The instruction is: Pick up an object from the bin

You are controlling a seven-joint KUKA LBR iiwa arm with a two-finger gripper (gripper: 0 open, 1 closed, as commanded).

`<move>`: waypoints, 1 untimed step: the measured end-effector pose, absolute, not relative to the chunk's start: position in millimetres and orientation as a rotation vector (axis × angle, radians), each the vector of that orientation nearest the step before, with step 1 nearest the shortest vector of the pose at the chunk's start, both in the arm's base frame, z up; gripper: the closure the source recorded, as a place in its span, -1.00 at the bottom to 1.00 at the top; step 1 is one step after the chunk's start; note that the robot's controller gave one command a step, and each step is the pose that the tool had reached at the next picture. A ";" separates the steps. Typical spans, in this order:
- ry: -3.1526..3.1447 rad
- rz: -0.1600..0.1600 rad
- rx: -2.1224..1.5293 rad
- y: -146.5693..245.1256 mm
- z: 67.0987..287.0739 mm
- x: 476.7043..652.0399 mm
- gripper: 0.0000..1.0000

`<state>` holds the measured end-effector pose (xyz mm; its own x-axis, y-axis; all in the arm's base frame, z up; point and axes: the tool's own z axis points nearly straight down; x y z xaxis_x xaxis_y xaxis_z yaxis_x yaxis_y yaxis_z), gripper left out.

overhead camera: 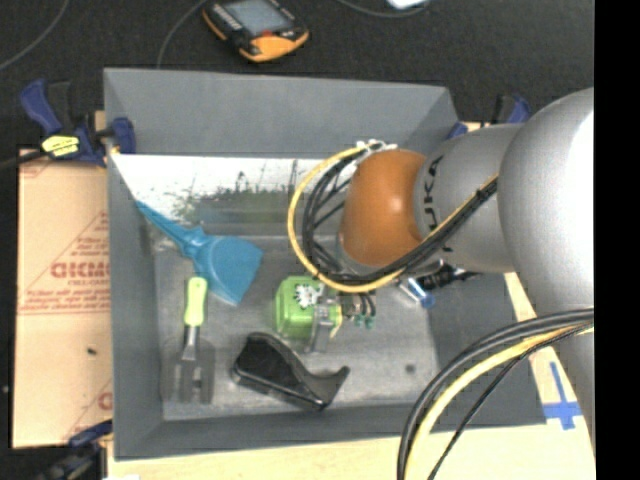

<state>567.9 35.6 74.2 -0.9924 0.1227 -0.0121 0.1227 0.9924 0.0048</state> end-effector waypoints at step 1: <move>3.123 0.006 0.193 35.6 74.2 567.9 1.00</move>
Offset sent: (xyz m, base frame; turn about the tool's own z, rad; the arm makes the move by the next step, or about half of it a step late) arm 0.0000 0.0000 0.0000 0.0000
